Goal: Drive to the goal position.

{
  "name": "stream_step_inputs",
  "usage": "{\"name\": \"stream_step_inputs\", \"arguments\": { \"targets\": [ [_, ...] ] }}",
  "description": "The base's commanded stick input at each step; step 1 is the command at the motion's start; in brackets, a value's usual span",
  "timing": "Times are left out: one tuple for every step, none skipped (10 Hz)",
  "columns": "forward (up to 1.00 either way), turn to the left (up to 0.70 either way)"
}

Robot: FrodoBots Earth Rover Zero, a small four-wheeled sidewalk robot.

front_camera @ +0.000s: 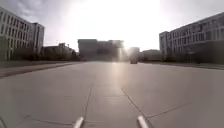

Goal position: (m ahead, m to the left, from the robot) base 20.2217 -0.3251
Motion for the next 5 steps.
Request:
{"name": "stream_step_inputs", "arguments": {
  "targets": [
    [1.0,0.27],
    [1.0,0.26],
    [1.0,0.05],
    [1.0,0.0],
    [1.0,0.0]
  ]
}}
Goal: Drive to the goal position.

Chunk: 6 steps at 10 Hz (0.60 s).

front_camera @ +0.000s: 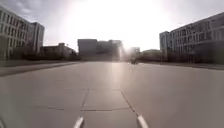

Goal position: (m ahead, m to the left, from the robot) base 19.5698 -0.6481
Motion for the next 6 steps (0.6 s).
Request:
{"name": "stream_step_inputs", "arguments": {
  "targets": [
    [1.0,0.0],
    [1.0,0.0],
    [1.0,0.0],
    [1.0,0.0],
    [1.0,0.0],
    [1.0,0.0]
  ]
}}
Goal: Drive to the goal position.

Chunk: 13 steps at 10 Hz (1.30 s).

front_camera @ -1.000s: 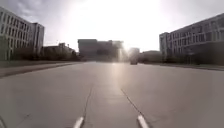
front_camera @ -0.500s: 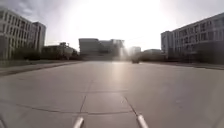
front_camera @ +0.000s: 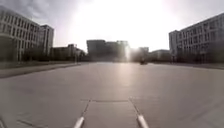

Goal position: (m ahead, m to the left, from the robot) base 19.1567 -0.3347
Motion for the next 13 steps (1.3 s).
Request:
{"name": "stream_step_inputs", "arguments": {
  "targets": [
    [1.0,0.0],
    [1.0,0.0],
    [1.0,0.0],
    [1.0,0.0],
    [1.0,0.0],
    [1.0,0.0],
    [1.0,0.0],
    [1.0,0.0],
    [1.0,0.0],
    [1.0,0.0],
    [1.0,0.0],
    [1.0,0.0],
    [1.0,0.0]
  ]
}}
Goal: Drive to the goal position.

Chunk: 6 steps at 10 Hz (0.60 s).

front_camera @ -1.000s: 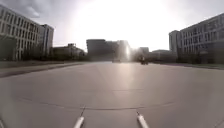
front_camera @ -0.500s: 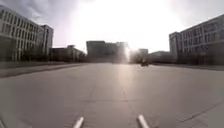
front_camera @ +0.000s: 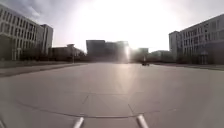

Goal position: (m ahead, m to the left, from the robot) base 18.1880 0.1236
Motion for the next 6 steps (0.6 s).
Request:
{"name": "stream_step_inputs", "arguments": {
  "targets": [
    [1.0,0.0],
    [1.0,0.0],
    [1.0,0.0],
    [1.0,0.0],
    [1.0,0.0],
    [1.0,0.0]
  ]
}}
